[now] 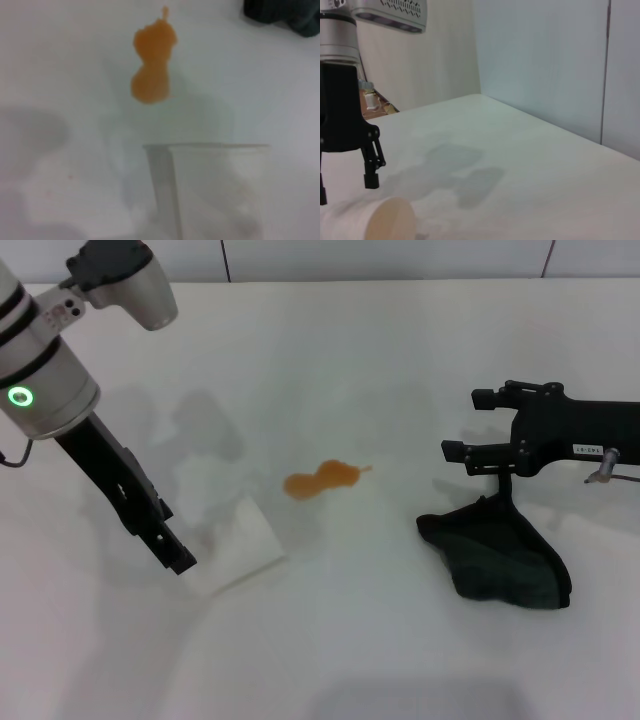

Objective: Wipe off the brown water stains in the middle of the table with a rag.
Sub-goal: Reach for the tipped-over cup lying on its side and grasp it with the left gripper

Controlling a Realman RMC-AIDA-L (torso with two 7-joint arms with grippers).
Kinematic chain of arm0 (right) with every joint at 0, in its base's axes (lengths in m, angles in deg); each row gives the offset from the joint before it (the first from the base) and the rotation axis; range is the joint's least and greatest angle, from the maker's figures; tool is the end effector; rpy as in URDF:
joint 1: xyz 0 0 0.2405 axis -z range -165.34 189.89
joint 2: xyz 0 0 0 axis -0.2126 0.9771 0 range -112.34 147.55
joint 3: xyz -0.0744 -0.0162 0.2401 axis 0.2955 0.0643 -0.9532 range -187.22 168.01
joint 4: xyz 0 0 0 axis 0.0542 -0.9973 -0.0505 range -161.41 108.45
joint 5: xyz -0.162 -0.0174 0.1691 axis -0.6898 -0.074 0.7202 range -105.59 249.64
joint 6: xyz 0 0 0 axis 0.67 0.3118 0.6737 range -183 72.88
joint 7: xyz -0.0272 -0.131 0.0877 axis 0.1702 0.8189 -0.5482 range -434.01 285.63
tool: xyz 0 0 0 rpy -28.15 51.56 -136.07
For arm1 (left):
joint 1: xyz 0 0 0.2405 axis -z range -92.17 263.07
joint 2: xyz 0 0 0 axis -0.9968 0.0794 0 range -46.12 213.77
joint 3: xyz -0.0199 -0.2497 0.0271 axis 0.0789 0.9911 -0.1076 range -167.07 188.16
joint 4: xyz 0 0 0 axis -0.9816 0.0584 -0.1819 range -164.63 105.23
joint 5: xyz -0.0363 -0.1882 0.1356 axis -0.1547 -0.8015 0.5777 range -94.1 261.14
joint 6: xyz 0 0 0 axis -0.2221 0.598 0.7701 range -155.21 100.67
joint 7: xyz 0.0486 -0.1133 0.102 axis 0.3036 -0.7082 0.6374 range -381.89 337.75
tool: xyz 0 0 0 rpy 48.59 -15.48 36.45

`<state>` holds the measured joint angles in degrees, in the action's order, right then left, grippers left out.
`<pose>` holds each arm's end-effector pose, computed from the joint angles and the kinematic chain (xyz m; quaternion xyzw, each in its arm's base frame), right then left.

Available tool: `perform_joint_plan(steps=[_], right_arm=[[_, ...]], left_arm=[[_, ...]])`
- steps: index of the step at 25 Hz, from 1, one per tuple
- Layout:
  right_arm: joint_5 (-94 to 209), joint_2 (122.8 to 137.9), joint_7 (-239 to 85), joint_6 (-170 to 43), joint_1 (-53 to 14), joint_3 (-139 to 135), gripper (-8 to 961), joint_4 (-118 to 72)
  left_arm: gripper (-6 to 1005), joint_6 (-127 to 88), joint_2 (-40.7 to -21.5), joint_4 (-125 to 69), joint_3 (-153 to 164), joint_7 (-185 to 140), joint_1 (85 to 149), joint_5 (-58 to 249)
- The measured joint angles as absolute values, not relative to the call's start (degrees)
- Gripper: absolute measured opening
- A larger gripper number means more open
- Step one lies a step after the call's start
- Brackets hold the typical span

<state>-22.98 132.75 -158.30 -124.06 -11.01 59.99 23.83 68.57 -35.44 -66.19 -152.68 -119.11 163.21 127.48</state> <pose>0.2472 0.3838 -0.0080 -0.9450 0.1675 0.1849 0.2113 -0.2061 0.4000 0.0020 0.9297 0.2692 -0.2494 0.0322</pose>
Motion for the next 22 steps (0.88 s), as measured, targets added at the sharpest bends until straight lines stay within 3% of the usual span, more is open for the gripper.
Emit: perform_joint_plan(steps=[22], right_arm=[[-23.0,132.65,-158.3,-122.6,-11.3,60.1,869,23.2]], left_arm=[[840,60.9,-35.38,-58.0,-152.7,-119.4,163.6,127.3]])
